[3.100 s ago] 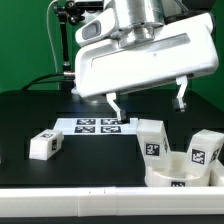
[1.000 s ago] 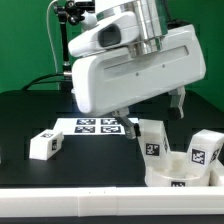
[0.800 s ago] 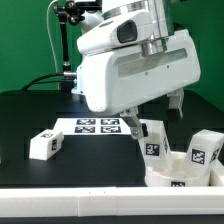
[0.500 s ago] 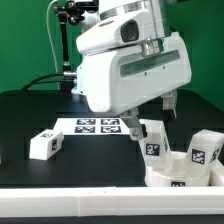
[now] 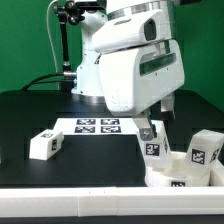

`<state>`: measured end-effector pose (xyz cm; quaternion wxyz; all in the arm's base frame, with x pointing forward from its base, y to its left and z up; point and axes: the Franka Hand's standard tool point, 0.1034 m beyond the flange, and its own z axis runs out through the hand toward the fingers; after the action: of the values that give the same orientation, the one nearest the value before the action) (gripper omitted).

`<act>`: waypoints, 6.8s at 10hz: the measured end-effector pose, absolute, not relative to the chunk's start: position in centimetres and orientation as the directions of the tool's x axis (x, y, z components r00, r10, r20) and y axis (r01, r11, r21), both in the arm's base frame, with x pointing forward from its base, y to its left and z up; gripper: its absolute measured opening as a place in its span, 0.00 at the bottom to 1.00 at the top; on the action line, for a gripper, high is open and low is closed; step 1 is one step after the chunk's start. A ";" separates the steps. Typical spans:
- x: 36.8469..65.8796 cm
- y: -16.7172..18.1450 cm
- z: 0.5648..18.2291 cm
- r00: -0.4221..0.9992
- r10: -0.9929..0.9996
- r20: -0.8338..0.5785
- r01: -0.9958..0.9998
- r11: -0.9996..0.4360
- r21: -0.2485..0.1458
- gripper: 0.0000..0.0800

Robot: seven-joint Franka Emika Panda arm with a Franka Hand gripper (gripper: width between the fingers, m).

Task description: Assemble stool

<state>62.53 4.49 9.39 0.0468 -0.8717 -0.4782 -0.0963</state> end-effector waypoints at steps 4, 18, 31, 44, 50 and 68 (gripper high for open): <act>62.5 4.9 9.2 0.522 0.826 0.213 0.844 -0.536 0.008 0.43; 63.1 5.4 9.4 0.970 0.139 0.199 0.169 -0.976 -0.139 0.43; 61.4 4.0 9.1 0.714 -0.699 0.029 -0.672 -0.697 -0.250 0.43; 59.0 7.6 8.8 -0.050 -0.961 -0.270 -0.992 0.080 -0.100 0.43; 59.6 8.4 9.9 0.171 -0.954 -0.246 -0.977 -0.132 -0.168 0.81; 59.8 8.9 10.1 0.988 0.070 0.141 0.095 -0.979 -0.178 0.81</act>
Offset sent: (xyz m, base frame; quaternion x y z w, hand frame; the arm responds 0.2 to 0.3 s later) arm 0.0030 0.0036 -0.0040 0.0022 0.0010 -0.0057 1.0000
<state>59.80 8.88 10.09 0.0924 -0.9926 -0.0415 -0.0670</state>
